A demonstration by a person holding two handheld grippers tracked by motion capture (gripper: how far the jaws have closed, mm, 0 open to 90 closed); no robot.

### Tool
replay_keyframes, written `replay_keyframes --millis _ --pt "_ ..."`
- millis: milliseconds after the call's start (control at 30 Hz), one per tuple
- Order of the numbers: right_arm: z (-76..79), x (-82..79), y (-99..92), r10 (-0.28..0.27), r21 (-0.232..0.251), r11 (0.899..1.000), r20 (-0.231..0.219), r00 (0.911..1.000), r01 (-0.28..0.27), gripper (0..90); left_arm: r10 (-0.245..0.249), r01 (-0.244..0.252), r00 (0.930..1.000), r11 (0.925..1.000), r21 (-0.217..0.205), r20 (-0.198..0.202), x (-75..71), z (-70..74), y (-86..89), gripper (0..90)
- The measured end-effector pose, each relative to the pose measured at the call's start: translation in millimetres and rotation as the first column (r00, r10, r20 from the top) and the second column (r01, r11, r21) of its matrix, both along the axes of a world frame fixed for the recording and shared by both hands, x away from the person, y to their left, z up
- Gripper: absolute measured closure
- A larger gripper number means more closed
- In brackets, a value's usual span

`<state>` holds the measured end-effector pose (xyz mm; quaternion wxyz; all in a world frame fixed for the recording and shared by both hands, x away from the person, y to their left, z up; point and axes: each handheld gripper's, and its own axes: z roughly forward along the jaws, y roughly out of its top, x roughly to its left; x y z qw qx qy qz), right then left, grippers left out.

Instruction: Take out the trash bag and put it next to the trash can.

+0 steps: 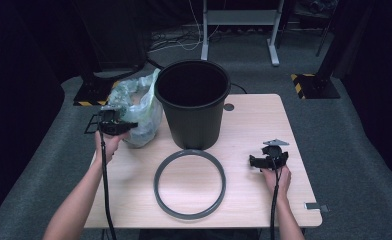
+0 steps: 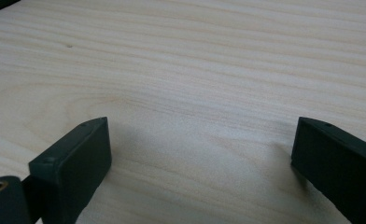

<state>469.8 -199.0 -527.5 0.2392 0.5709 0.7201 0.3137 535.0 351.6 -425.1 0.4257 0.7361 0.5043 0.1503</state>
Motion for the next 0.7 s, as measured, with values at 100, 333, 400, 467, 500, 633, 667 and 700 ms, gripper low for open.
replay_keyframes --millis 100,333,400,467,500,633,667,700 --pt "0.0 0.0 0.0 0.001 -0.001 1.000 0.000 1.0000 -0.001 4.1 0.012 -0.012 0.9997 0.9992 -0.039 -0.022 1.2 -19.8 -0.6 78.2" --pt "-0.1 0.1 0.2 0.000 -0.004 1.000 0.000 1.0000 0.000 4.0 0.043 -0.044 0.9987 0.9972 -0.060 -0.027 2.7 -36.4 -2.7 76.8" --pt "-0.1 0.3 0.1 0.001 -0.005 1.000 0.001 1.0000 -0.001 4.0 0.061 -0.062 0.9979 0.9962 -0.061 -0.024 5.2 -39.2 -4.1 76.1" --pt "-0.1 0.3 0.2 0.001 -0.006 1.000 0.001 1.0000 -0.001 4.0 0.078 -0.079 0.9968 0.9955 -0.052 -0.017 10.1 -44.2 -7.4 75.5" --pt "-0.1 0.3 0.2 0.001 -0.006 1.000 0.001 1.0000 -0.001 4.0 0.078 -0.079 0.9968 0.9955 -0.052 -0.017 10.1 -44.2 -7.4 75.5" --pt "-0.1 0.3 0.2 0.001 -0.006 1.000 0.001 1.0000 -0.001 4.0 0.099 -0.099 0.9951 0.9947 -0.029 0.003 16.3 -49.6 -14.5 74.7" --pt "-0.1 0.3 0.2 0.001 -0.006 1.000 0.001 1.0000 -0.001 4.1 0.099 -0.099 0.9950 0.9949 -0.021 0.010 17.1 -50.1 -15.4 74.5" --pt "-0.1 0.3 0.2 0.001 -0.006 1.000 0.001 1.0000 -0.001 4.0 0.101 -0.101 0.9947 0.9949 -0.010 0.018 18.2 -50.7 -16.7 74.2"
